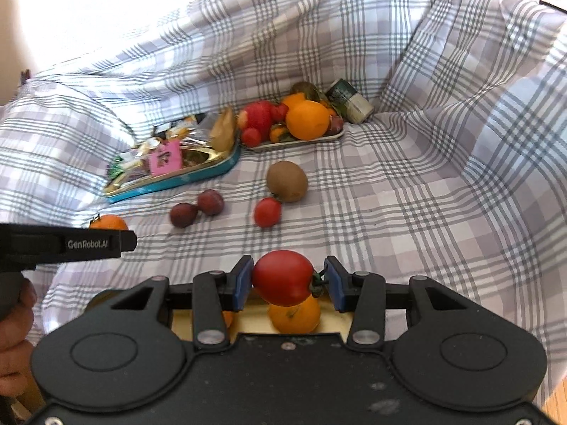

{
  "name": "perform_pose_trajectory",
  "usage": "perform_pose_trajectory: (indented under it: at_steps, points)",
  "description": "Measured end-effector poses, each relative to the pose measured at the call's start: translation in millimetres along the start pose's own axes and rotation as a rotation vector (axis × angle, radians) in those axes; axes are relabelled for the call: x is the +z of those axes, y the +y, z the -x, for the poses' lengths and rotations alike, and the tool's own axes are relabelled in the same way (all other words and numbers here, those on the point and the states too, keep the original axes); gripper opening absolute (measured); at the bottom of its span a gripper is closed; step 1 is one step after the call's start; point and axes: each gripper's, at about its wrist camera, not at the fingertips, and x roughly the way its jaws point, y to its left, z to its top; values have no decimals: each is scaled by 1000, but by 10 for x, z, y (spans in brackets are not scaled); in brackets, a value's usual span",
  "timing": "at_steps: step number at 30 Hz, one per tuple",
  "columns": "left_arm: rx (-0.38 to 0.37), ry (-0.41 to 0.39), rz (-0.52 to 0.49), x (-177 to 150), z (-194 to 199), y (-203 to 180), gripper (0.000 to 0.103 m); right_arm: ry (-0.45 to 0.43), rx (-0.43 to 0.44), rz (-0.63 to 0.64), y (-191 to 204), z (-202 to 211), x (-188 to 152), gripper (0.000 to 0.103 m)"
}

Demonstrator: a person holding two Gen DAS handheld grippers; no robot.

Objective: Organize fruits
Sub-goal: 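Carry tangerine in left gripper and tomato in right gripper over tray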

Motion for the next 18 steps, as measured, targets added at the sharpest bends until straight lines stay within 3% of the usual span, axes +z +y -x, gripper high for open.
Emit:
perform_pose_trajectory:
  at_steps: [9,18]
  points:
    - [-12,11,65,-496,415,113,50,-5,50,37,146,507,-393,46]
    - [13,-27,99,-835,691,143,50,-22,75,57,221,874,-708,46]
